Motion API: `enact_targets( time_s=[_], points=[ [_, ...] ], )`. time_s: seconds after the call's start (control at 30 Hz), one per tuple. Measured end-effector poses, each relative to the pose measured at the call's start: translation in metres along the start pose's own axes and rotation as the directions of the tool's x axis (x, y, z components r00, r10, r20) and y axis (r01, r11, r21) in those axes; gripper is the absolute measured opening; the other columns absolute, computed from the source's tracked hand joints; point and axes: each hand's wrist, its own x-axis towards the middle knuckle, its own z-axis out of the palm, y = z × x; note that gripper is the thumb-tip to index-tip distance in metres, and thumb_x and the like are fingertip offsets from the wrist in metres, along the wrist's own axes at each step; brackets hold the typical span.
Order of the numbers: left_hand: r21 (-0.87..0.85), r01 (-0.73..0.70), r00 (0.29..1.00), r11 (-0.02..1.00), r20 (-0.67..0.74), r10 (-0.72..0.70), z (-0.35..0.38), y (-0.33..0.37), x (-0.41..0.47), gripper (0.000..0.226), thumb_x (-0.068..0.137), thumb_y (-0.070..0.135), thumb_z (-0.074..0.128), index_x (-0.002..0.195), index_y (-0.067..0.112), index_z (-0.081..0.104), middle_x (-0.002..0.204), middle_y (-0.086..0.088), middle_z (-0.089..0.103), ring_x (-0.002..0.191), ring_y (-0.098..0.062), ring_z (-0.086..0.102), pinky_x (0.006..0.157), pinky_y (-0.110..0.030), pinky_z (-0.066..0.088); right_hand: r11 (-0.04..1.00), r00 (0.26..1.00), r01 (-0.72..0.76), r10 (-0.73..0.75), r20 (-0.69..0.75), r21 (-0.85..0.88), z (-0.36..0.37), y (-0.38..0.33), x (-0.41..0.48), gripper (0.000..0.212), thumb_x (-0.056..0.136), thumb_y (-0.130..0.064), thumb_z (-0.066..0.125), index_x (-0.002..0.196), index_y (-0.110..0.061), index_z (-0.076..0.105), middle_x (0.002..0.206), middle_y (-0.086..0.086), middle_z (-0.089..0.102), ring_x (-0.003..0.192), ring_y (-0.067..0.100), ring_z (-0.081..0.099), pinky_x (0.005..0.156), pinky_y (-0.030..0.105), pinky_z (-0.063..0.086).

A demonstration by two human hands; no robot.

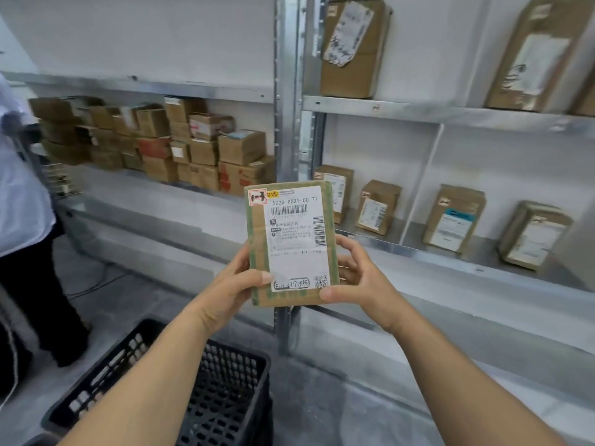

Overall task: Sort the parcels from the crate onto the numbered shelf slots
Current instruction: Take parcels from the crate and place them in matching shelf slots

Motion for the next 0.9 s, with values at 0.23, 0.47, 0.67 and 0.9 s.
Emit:
enact_targets(
  time_s=[0.23,0.47,0.67,0.9],
  points=[
    [0.044,-0.006,0.980,0.999,0.200,-0.003,0.045,-0.005,0.022,0.085,0.061,0.035,0.073,0.139,0.033,0.040,0.132,0.003,0.060,0.117,-0.018,0.060,0.091,-0.034,0.052,0.999,0.956,-0.020,0.006,-0.293,-0.042,-0.026,-0.003,-0.064,0.086,0.048,-0.028,0.082,0.125,-0.042,0.046,0.114,-0.001,0.068,0.106,0.012,0.065,0.082,0.026,0.053],
    [0.300,-0.105,0.993,0.948,0.086,0.083,0.090,-0.014,0.032,0.074,0.082,0.043,0.067,0.146,0.035,0.031,0.144,0.007,0.043,0.127,-0.007,0.044,0.102,-0.028,0.036,0.996,0.862,-0.032,-0.012,-0.507,-0.078,-0.058,-0.012,-0.128,0.082,0.053,-0.020,0.082,0.122,-0.044,0.045,0.114,-0.002,0.069,0.103,0.015,0.067,0.076,0.028,0.055],
    [0.504,-0.242,0.969,0.829,0.165,0.182,0.133,-0.009,0.043,0.075,0.083,0.040,0.069,0.146,0.035,0.030,0.144,0.009,0.041,0.129,-0.005,0.040,0.109,-0.033,0.034,0.994,0.803,-0.012,-0.053,-0.594,-0.106,-0.093,-0.026,-0.164,0.087,0.049,-0.017,0.081,0.121,-0.046,0.043,0.114,0.001,0.066,0.099,0.012,0.068,0.071,0.022,0.053],
    [0.634,-0.371,0.928,0.679,0.273,0.252,0.206,0.003,0.062,0.081,0.078,0.044,0.073,0.145,0.037,0.029,0.142,0.011,0.043,0.127,-0.005,0.042,0.108,-0.036,0.039,0.988,0.745,0.031,-0.122,-0.655,-0.149,-0.151,-0.042,-0.211,0.088,0.050,-0.016,0.081,0.123,-0.047,0.043,0.115,0.000,0.065,0.100,0.012,0.067,0.070,0.022,0.053]
  ],
)
